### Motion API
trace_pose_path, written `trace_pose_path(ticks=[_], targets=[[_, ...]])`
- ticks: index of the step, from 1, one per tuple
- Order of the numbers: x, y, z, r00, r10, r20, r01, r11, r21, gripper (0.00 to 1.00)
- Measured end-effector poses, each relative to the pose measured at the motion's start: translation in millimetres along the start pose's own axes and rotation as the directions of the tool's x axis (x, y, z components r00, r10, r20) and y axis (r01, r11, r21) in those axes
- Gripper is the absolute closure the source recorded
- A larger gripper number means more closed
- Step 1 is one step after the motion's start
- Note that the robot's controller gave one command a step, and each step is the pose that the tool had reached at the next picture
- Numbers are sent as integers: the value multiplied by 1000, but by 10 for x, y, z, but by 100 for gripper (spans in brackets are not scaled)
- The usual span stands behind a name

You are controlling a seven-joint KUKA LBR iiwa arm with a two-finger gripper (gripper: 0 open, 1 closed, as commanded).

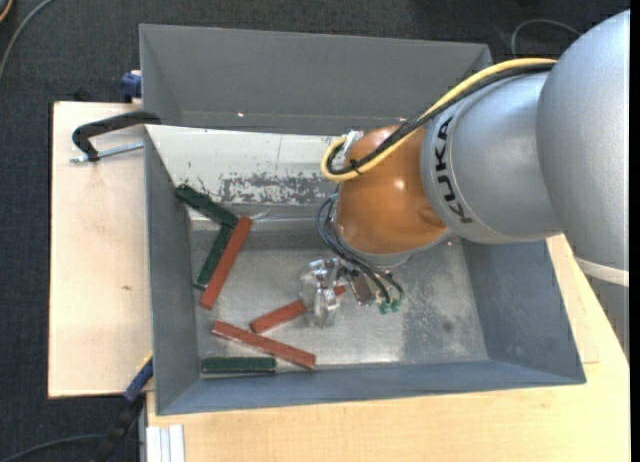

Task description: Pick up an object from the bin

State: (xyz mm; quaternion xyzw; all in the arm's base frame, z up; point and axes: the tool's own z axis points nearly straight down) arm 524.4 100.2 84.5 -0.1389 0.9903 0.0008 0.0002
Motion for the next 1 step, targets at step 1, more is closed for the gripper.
trace_pose_path(ticks=[1], targets=[[0, -1, 0, 1000, 0, 0, 0, 1000, 0, 0]])
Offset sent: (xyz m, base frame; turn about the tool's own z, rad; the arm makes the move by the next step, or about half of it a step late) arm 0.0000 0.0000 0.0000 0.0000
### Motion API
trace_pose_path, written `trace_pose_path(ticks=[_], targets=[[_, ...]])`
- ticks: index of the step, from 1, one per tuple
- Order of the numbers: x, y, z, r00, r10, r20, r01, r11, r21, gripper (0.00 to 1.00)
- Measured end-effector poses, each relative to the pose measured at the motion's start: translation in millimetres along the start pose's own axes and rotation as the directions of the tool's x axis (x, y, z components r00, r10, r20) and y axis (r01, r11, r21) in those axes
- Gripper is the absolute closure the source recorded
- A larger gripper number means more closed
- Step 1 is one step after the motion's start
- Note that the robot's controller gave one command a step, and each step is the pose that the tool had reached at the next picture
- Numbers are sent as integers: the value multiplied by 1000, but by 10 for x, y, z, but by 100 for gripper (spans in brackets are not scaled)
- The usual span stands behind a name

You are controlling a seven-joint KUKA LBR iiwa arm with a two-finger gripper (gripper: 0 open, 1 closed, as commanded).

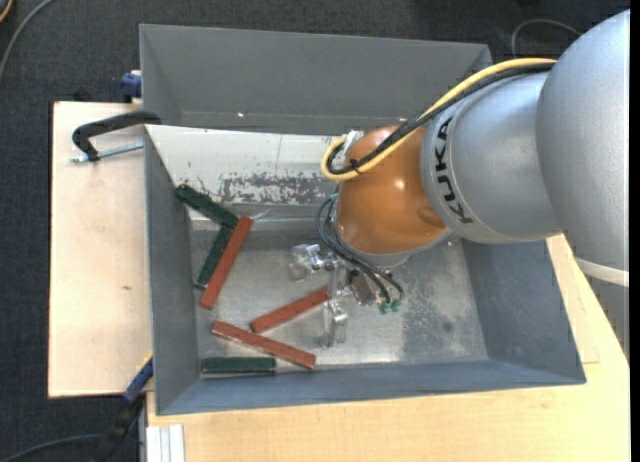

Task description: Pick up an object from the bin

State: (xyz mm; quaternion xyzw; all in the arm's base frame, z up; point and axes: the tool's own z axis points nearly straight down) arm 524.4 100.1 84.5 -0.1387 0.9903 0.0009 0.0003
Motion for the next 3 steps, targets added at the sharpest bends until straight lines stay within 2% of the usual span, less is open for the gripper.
trace_pose_path(ticks=[1, 2, 3], targets=[[0, -1, 0, 1000, 0, 0, 0, 1000, 0, 100], [0, -2, 0, 1000, 1, 0, -1, 1000, 0, 0], [0, -3, 0, 1000, 1, 0, -1, 1000, 0, 100]])
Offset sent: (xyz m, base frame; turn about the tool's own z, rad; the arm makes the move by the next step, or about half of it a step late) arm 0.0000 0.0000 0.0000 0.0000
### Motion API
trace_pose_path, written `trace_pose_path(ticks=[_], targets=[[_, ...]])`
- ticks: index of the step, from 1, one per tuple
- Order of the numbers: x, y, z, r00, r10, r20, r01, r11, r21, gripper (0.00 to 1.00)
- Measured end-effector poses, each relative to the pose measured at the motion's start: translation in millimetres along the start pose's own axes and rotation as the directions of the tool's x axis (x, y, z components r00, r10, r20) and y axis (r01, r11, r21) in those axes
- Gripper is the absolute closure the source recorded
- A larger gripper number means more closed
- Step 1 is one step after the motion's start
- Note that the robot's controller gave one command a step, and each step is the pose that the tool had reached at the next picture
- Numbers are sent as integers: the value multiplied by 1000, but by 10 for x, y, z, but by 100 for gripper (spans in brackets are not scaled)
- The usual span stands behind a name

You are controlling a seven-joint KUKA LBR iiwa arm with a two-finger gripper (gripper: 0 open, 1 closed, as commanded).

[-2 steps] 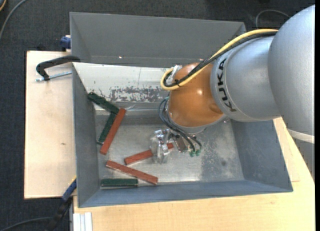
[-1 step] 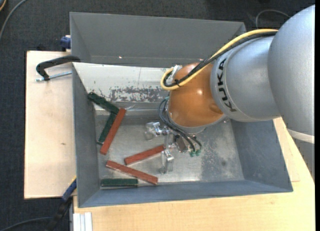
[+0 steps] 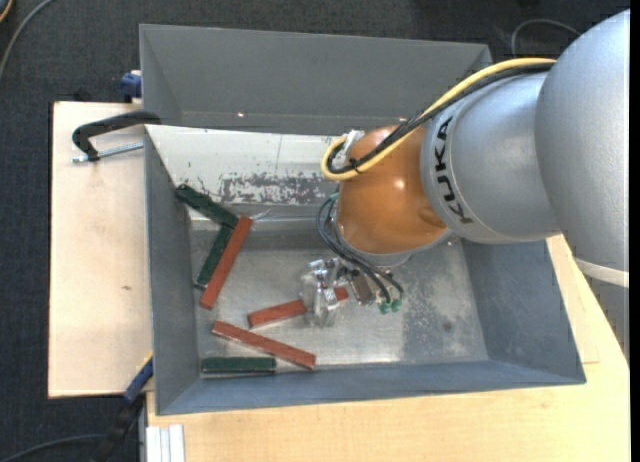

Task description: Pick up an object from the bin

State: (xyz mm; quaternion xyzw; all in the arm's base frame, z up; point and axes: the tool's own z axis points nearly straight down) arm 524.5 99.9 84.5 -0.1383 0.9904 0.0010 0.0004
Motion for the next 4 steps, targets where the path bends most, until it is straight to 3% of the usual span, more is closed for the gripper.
trace_pose_path(ticks=[1, 2, 3, 4], targets=[[0, 0, 0, 1000, 0, 0, 0, 1000, 0, 0], [-251, -236, 141, 999, -35, 5, 35, 999, 2, 0], [-244, -226, 137, 999, -35, 4, 35, 999, 1, 100], [-203, -149, -1480, 997, -73, 13, 73, 997, 4, 100]])
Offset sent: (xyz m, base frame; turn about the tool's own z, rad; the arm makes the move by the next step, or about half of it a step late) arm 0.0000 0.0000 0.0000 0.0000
